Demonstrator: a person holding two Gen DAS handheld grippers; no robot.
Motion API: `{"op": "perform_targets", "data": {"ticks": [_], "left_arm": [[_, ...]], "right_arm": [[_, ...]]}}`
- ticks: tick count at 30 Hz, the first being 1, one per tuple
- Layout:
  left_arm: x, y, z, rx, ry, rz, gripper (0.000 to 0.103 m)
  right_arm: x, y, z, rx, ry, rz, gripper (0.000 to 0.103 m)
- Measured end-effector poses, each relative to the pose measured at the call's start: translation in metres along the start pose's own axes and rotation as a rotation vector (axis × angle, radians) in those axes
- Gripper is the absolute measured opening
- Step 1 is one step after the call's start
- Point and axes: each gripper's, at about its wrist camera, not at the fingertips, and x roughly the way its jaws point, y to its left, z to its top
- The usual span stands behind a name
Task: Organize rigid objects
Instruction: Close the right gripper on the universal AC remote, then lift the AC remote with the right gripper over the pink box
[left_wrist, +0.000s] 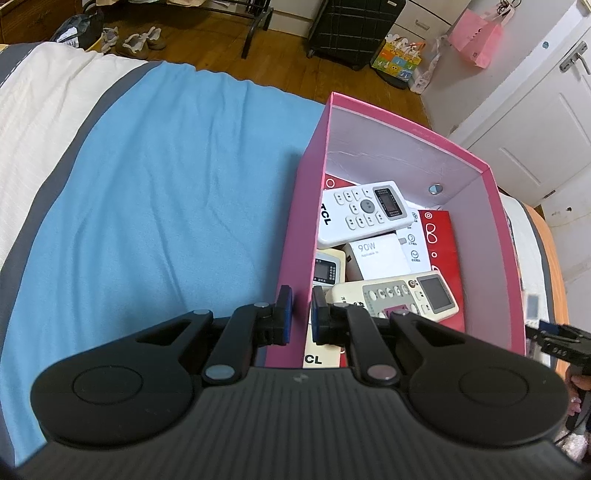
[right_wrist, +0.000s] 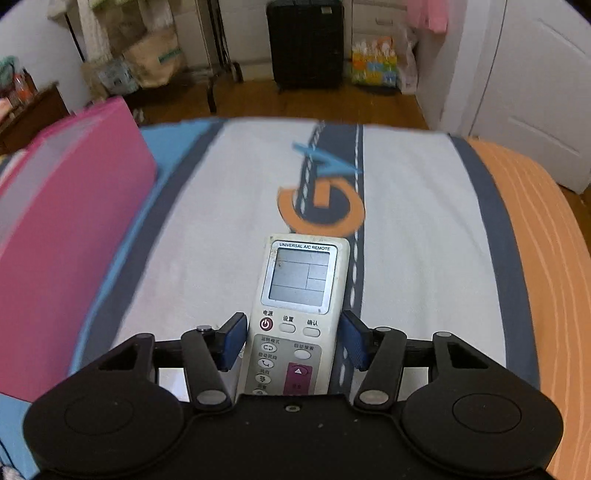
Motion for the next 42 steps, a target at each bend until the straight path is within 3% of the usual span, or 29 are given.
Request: {"op": "perform_targets", "data": {"ticks": [4,10,16,22,30,33,36,39,42], "left_arm": [[0.000,0.000,0.000,0.001,-0.001,0.000,0.009],[0.000,0.000,0.000,-0.002,-0.002,0.005,0.009],[-0.001,-0.001,-0.001,-0.001,-0.018,0.013,0.009],[-0.002,-0.003,-0.003,0.007,-0.022,0.023,0.009],[-0.002,-0.003,-0.002,0.005,-0.022,0.021,0.009],[-0.002,-0.002,-0.002,0.001,-0.019,0.019,0.009],[-0.002,-0.002,-0.002,0.000,-0.017,0.016,0.009],[-0.001,-0.001,-0.002,-0.001,-0.016,0.014,0.009],[0.000,-0.001,-0.003,-0.002,-0.014,0.012,0.009]], "right_arm": [[0.014,-0.004,-0.002,0.021,0.053,-0.025,0.063],[0.001,0.006,-0.009,-0.022,-0.017,-0.054,0.061],[-0.043,0.024,-0.014,-0.047,-0.213,-0.016,0.060],[-0.095,0.048,-0.024,-0.093,-0.462,0.010,0.059],[-0.159,0.101,-0.023,-0.164,-0.689,0.199,0.058],[-0.174,0.129,-0.019,-0.242,-0.695,0.325,0.058],[-0.173,0.153,-0.015,-0.303,-0.633,0.419,0.058],[-0.155,0.176,-0.015,-0.348,-0.548,0.402,0.058],[-0.134,0.193,-0.014,-0.278,-0.423,0.348,0.058]]}}
